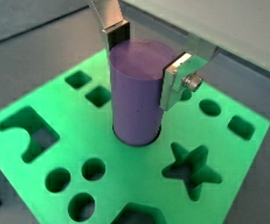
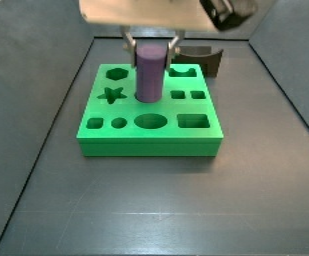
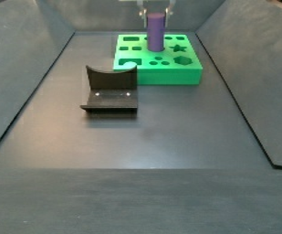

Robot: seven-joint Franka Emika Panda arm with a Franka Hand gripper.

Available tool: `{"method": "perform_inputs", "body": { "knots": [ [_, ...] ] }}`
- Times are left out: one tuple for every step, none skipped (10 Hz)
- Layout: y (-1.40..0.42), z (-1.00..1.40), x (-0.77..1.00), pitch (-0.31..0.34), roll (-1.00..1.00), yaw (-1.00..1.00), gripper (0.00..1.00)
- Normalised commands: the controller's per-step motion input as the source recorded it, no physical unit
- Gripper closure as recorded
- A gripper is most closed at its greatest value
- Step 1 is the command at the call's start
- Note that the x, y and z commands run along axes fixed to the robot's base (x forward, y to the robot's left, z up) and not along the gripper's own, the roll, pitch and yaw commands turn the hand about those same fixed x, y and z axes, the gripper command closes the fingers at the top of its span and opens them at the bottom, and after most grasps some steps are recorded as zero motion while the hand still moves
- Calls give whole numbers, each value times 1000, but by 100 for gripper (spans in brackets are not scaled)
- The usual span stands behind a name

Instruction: Insert the round object.

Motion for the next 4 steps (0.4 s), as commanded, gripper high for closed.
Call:
{"method": "perform_inputs", "body": {
  "knots": [
    [0,-1000,0,-63,0,0,100],
    [54,-540,-11,-129,-294,0,100],
    [43,-537,-40,-193,-241,0,100],
    [-166,-160,-43,-141,44,71,100]
  ]
}}
